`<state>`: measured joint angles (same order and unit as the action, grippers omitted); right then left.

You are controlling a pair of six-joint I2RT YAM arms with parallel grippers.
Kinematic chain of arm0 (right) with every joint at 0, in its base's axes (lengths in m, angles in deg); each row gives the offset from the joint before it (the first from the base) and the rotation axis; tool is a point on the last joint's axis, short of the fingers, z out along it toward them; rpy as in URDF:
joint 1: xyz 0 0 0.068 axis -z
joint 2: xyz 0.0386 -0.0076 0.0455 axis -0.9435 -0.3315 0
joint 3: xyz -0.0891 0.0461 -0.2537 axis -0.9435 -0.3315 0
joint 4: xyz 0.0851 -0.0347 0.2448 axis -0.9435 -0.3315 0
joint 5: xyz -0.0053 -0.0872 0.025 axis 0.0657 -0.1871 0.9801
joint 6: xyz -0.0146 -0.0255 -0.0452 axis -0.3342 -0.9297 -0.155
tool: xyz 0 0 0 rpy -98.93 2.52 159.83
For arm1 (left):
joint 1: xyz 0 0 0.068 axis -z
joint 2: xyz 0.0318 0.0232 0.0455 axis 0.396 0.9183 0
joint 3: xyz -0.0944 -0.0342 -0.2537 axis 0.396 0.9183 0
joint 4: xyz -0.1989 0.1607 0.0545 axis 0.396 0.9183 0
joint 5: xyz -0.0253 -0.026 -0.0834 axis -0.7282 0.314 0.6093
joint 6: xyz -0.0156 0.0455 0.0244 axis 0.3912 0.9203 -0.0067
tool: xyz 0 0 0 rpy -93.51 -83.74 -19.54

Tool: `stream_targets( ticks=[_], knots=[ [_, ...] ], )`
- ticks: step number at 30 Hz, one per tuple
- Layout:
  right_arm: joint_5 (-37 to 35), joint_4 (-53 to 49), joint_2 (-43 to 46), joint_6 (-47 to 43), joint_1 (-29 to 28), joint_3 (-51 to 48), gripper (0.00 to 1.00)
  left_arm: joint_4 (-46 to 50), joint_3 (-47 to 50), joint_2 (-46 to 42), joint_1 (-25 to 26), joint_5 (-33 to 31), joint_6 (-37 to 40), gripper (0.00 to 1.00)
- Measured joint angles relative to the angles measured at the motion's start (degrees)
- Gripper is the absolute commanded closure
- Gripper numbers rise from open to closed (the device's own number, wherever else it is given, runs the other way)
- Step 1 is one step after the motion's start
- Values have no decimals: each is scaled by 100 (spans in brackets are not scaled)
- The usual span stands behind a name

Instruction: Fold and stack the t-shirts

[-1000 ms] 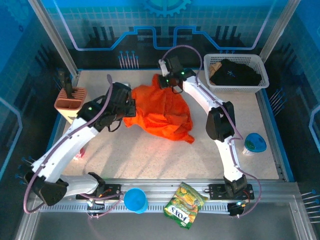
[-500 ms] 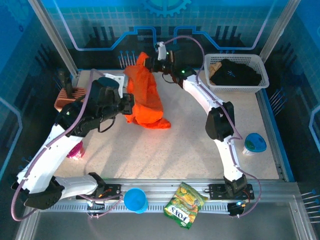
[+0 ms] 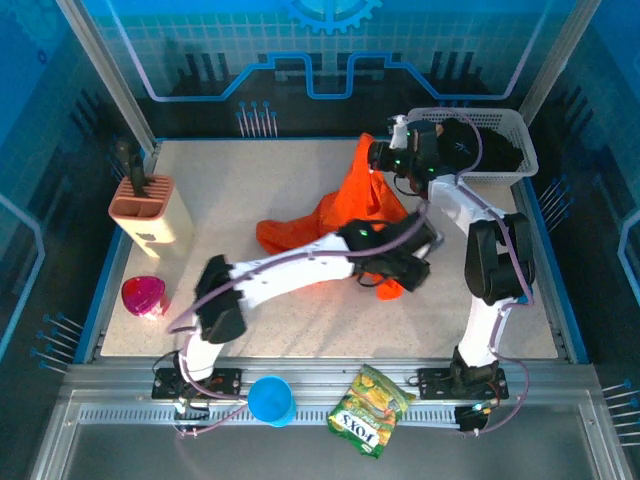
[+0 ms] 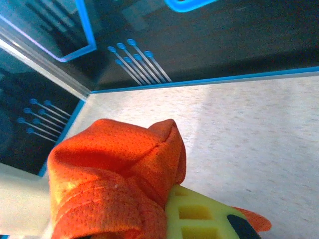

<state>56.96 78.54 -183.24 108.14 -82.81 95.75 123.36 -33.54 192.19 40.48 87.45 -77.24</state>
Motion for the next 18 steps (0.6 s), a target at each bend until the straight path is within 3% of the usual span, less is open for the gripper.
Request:
stream_targets(
  ticks=[1,5,9,11,14,18],
  knots=[
    [-9,-24,11,-118,33,-61,100,-4,-96,247,50,55,-2,33],
    [-22,-188,11,-492,52,-319,100,4,-197,732,118,111,-48,3],
    [-131,-302,11,-693,85,-459,100,11,-192,605,101,-68,-87,1],
    [-254,-393,11,-767,105,-461,87,44,-131,358,74,-313,-83,1],
    [-496,-551,11,-841,127,-459,56,190,140,-295,-11,-693,-116,1],
    [-894,-898,7,-942,136,-435,36,435,745,-1419,-459,-1099,-411,0]
  ],
)
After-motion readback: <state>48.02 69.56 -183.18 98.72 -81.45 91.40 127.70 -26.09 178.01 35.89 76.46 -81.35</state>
